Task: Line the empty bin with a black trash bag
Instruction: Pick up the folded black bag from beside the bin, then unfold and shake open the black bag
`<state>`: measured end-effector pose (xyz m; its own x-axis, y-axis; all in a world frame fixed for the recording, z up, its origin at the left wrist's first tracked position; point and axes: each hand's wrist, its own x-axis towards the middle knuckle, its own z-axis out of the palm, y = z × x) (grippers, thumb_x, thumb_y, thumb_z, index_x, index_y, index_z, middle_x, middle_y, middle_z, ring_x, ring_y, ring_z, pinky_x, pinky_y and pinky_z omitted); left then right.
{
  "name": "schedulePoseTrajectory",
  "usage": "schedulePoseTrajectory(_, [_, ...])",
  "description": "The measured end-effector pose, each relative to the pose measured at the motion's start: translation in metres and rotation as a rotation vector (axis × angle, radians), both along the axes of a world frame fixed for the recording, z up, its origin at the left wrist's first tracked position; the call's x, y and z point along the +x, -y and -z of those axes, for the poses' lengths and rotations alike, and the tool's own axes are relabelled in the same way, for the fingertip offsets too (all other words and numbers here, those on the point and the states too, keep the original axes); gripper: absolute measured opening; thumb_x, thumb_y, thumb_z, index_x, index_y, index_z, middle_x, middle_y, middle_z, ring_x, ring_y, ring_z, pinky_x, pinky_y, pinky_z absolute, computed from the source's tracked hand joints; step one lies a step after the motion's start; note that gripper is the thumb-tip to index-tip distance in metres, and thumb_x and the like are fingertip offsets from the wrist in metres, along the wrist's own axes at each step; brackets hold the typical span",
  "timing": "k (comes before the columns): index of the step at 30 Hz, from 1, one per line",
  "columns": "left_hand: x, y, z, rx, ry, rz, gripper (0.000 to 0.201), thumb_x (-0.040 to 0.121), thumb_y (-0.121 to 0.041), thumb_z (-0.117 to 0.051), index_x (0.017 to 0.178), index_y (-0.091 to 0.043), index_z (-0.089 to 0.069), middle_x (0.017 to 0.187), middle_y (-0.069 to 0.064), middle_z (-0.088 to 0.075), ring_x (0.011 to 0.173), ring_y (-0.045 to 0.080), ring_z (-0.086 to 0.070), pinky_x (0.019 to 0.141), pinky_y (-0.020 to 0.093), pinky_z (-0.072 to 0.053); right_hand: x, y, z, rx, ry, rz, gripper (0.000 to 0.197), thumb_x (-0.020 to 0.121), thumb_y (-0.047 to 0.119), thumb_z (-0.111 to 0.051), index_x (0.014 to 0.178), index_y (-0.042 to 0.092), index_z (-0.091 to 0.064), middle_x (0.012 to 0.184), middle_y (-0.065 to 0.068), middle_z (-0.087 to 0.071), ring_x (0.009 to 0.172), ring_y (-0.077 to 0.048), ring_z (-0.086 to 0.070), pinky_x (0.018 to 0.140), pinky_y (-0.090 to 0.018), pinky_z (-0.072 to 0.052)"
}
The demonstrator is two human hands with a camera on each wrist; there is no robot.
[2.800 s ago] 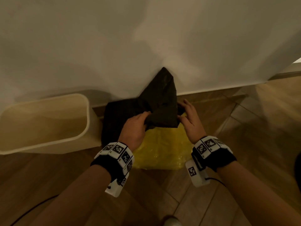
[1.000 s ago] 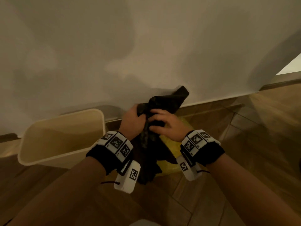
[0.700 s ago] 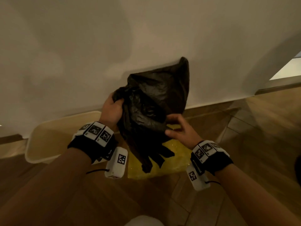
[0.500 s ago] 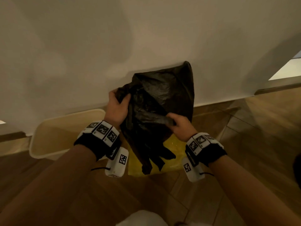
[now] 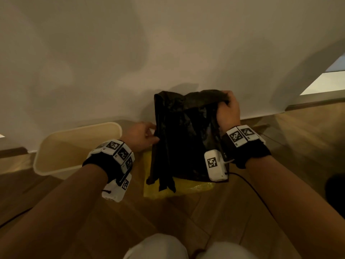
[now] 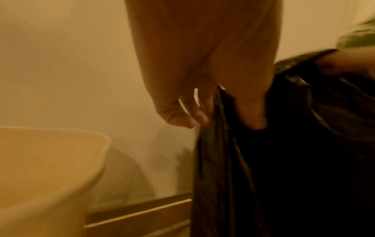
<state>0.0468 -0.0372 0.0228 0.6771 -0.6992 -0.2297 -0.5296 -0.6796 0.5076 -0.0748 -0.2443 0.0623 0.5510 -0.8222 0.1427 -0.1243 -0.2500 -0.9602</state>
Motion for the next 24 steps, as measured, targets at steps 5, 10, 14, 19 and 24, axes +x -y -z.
schedulePoseTrajectory(5, [-0.027,0.020,0.019,-0.190,-0.124,-0.197,0.097,0.073,-0.035,-0.074,0.144,-0.011,-0.014,0.144,0.016,-0.037,0.131,0.034,-0.041,0.107,0.045,-0.039,0.009,-0.017,-0.019,-0.035,0.123,-0.262,0.024,0.087,0.001,-0.043,0.079,0.020,-0.055,0.077,0.003,-0.059,0.074,-0.005,-0.057,0.071,-0.018,-0.047])
schedulePoseTrajectory(10, [-0.016,0.023,0.021,-0.151,-0.043,-0.305,0.037,0.097,-0.022,-0.042,0.120,0.004,-0.054,0.121,0.025,-0.061,0.110,0.039,-0.058,0.087,0.039,-0.046,0.005,-0.001,-0.025,-0.016,0.108,-0.044,0.023,0.086,0.002,-0.046,0.091,0.023,-0.055,0.079,0.005,-0.061,0.074,-0.010,-0.059,0.072,-0.027,-0.050])
schedulePoseTrajectory(14, [0.000,0.018,0.008,-0.357,-0.259,-0.328,0.044,0.098,-0.031,-0.037,0.135,-0.008,-0.045,0.136,0.015,-0.054,0.124,0.032,-0.051,0.102,0.035,-0.039,-0.004,0.011,-0.007,-0.403,-0.396,0.085,0.054,0.076,0.000,-0.054,0.123,0.024,-0.044,0.106,-0.009,-0.054,0.094,-0.025,-0.055,0.073,-0.035,-0.046])
schedulePoseTrajectory(19, [0.011,0.017,-0.015,-0.502,-0.318,-0.322,0.044,0.099,-0.032,-0.035,0.137,-0.012,-0.042,0.139,0.010,-0.051,0.127,0.026,-0.048,0.107,0.032,-0.036,0.004,-0.029,0.010,-0.791,-0.564,-0.243,0.047,0.070,0.040,-0.044,0.112,0.032,-0.064,0.125,-0.005,-0.054,0.122,-0.030,-0.041,0.101,-0.040,-0.027])
schedulePoseTrajectory(24, [0.002,0.020,-0.023,-0.502,-0.266,-0.335,0.037,0.098,-0.028,-0.039,0.127,-0.007,-0.048,0.130,0.014,-0.057,0.120,0.028,-0.053,0.092,0.028,-0.039,0.027,-0.076,0.006,-0.679,-0.688,-0.428,0.060,0.075,0.069,-0.033,0.099,0.031,-0.073,0.121,0.005,-0.054,0.120,-0.019,-0.040,0.100,-0.039,-0.026])
